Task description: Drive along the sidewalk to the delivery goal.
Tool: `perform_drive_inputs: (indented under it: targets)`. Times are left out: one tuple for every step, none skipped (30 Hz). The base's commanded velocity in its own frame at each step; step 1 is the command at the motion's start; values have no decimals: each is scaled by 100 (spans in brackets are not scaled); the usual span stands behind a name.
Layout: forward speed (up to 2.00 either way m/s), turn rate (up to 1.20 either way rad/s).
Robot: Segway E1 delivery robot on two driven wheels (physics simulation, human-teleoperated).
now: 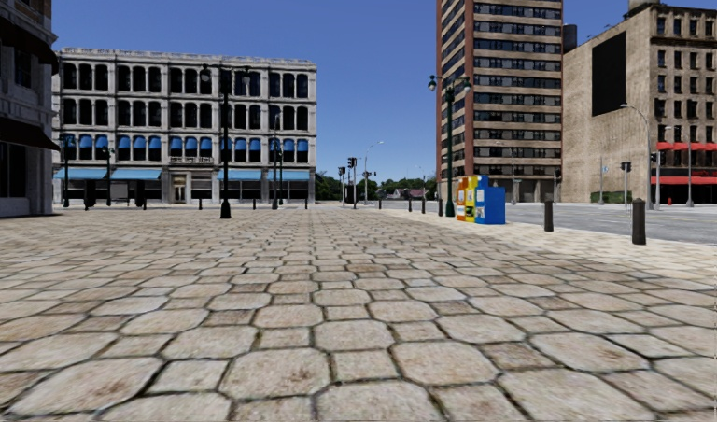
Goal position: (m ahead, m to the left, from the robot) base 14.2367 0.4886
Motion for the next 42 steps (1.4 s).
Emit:
perform_drive_inputs:
  targets:
    - [200, 0]
    - [200, 0]
    - [200, 0]
    - [200, 0]
    - [200, 0]
    - [200, 0]
    - [200, 0]
    - [200, 0]
    - [200, 0]
    - [200, 0]
    - [200, 0]
    - [200, 0]
    - [200, 0]
    - [200, 0]
    - [200, 0]
    - [200, 0]
    - [200, 0]
    - [200, 0]
    - [200, 0]
    - [200, 0]
    - [200, 0]
    - [200, 0]
    - [200, 0]
    - [200, 0]
    - [200, 0]
    - [200, 0]
    - [200, 0]
    - [200, 0]
    - [200, 0]
    - [200, 0]
    - [200, 0]
    - [200, 0]
    - [200, 0]
    - [200, 0]
    - [200, 0]
    - [200, 0]
    - [200, 0]
    - [200, 0]
    - [200, 0]
    - [200, 0]
    - [200, 0]
    - [200, 0]
